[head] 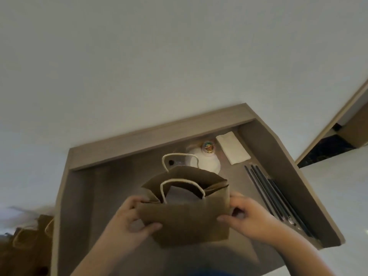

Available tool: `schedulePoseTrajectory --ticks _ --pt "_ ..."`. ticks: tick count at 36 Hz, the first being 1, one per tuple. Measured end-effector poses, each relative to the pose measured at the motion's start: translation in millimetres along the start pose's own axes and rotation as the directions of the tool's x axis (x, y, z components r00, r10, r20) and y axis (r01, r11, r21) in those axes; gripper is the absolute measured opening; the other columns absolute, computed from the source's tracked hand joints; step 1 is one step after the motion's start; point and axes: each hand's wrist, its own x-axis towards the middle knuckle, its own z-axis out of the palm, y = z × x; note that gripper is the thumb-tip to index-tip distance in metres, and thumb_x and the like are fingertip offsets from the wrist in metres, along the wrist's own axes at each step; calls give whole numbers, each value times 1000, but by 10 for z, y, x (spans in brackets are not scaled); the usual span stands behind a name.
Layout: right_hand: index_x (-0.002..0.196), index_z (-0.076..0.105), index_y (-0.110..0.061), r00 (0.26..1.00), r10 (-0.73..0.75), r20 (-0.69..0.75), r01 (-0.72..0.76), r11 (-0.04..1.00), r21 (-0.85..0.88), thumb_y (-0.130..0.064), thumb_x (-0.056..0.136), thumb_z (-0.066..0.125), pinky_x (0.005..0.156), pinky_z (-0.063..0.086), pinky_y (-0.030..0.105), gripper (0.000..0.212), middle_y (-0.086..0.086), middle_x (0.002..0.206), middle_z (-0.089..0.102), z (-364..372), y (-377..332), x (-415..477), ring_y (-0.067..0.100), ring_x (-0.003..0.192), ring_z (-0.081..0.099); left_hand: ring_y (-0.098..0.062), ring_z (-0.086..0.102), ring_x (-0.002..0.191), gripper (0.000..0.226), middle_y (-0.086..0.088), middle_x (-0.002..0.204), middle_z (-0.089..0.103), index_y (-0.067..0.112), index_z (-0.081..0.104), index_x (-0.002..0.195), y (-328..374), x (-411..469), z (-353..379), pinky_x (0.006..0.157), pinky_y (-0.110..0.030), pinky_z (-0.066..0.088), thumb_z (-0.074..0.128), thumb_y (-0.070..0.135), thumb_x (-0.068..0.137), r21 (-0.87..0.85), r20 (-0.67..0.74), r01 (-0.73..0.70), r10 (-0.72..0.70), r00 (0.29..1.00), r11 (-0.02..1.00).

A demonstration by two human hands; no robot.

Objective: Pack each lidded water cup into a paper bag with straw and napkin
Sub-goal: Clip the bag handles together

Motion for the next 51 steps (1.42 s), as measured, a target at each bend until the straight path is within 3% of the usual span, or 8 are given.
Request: schedulePoseTrajectory --ticks 10,16,21,31,37,40,45,51 --pt "155 11 -69 992 -27 -122 24 999 -25 -73 56 93 104 40 23 129 -52 137 39 -218 -147 276 -15 129 46 3 66 112 82 26 127 64 52 55 115 183 150 24 89 -35 57 99 58 46 -274 -188 -85 33 982 958" --pt "108 75 -42 994 -72 83 68 996 51 -53 83 84 107 53 42 28 -12 118 73 -268 -348 421 5 117 67 -18 71 112 43 -3 118 74 35 77 109 303 258 -1 97 -44 58 96 42 71 -290 -16 -106 105 994 951" --pt "103 78 -29 986 -163 19 157 973 168 -28 93 80 91 54 27 10 -5 102 74 -206 -461 471 14 102 71 -13 75 90 20 -3 96 79 27 82 92 440 262 28 78 -22 59 86 22 73 -385 -73 -97 74 995 918" --pt "117 78 -15 997 -37 60 18 954 298 -33 91 73 104 57 35 32 -1 115 81 -199 -568 472 17 114 75 -11 71 70 17 -12 77 76 13 84 84 498 190 61 64 -19 54 83 26 73 -461 -102 -57 12 995 886" --pt "87 77 -16 985 -52 162 -26 895 445 -90 79 59 91 53 26 77 -3 85 78 -297 -443 537 10 88 75 -17 76 76 16 -8 83 80 25 85 86 497 197 5 68 -21 57 82 34 74 -387 -98 -38 0 995 921" --pt "104 79 0 991 -35 133 -49 811 584 -80 99 35 94 58 37 91 31 100 74 -450 -308 803 31 97 74 -13 77 78 16 -4 85 81 29 86 88 524 194 25 68 -20 59 82 35 73 -388 -141 -45 -11 990 920" --pt "101 78 -39 942 70 -328 -97 993 -65 -35 107 57 81 61 37 23 -8 88 75 -622 -7 1611 16 85 70 -22 77 81 17 -8 86 80 24 86 88 516 163 48 68 -35 62 83 33 74 -406 -147 -35 -27 989 913" --pt "122 77 -23 894 105 -435 -263 910 -321 -22 99 65 93 60 41 26 4 114 76 -864 111 2185 25 102 71 -14 75 78 19 -5 84 79 26 86 88 500 135 21 67 -21 56 93 40 77 -354 -148 -65 13 989 933"
